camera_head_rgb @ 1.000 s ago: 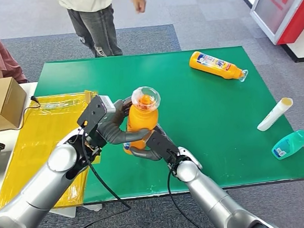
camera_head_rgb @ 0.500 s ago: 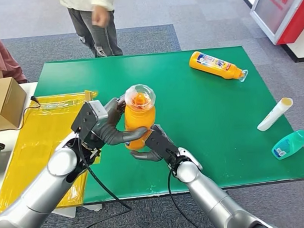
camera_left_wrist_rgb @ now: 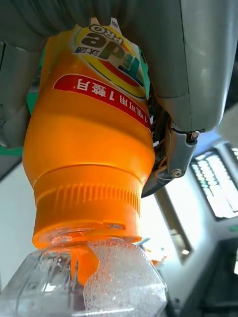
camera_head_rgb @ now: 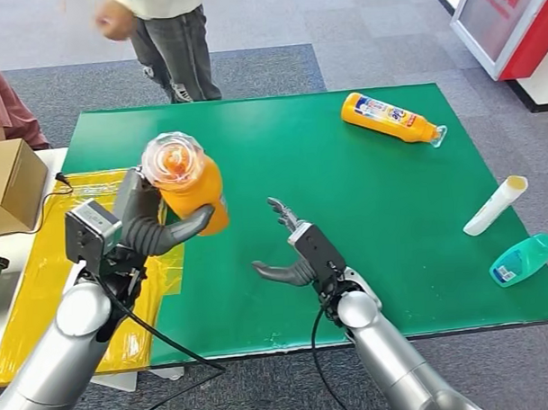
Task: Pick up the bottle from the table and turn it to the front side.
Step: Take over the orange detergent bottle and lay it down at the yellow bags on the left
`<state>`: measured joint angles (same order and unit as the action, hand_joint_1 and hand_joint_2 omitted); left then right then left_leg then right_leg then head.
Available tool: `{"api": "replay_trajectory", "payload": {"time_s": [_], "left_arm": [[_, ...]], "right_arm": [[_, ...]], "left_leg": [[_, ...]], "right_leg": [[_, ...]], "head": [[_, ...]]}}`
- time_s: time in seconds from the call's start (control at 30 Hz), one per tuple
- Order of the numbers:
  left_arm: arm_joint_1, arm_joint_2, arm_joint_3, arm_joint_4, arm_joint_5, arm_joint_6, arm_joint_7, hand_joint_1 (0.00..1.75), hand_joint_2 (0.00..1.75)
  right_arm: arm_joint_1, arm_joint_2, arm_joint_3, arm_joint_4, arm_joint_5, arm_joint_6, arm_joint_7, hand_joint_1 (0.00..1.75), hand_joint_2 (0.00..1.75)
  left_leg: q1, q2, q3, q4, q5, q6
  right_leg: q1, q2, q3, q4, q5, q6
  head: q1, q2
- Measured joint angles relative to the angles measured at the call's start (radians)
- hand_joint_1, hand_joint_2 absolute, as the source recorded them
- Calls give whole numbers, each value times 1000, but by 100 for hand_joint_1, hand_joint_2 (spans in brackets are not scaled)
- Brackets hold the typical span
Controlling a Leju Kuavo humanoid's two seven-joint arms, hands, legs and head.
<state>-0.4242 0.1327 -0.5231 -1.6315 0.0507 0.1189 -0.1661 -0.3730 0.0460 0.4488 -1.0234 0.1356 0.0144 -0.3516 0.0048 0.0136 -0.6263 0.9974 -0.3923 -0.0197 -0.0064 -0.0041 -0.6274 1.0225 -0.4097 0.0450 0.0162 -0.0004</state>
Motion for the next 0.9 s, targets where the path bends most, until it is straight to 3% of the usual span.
{"api": "replay_trajectory", "payload": {"time_s": [0.17,0.27,0.6,0.8,0.9], "left_arm": [[67,7,58,-42,-403,198,-34,175,175],[109,8,87,-58,-571,251,-16,175,175],[161,10,125,-71,-636,271,0,175,175],[192,15,140,-71,-989,305,110,175,175],[200,27,142,-59,-1138,217,201,175,175]], "right_arm": [[36,-14,-49,-68,-13,10,7,0,175],[51,-19,-77,-114,-11,17,14,0,175],[66,-25,-114,-180,-9,20,20,0,175],[72,-25,-133,-223,1,33,29,0,175],[74,-25,-142,-252,11,47,44,0,175]], "left_leg": [[0,0,0,0,0,0],[0,0,0,0,0,0],[0,0,0,0,0,0],[0,0,0,0,0,0],[0,0,0,0,0,0]], "right_leg": [[0,0,0,0,0,0],[0,0,0,0,0,0],[0,0,0,0,0,0],[0,0,-1,0,0,0],[0,0,-1,0,0,0]], "head": [[0,0],[0,0],[0,0],[0,0],[0,0]]}}
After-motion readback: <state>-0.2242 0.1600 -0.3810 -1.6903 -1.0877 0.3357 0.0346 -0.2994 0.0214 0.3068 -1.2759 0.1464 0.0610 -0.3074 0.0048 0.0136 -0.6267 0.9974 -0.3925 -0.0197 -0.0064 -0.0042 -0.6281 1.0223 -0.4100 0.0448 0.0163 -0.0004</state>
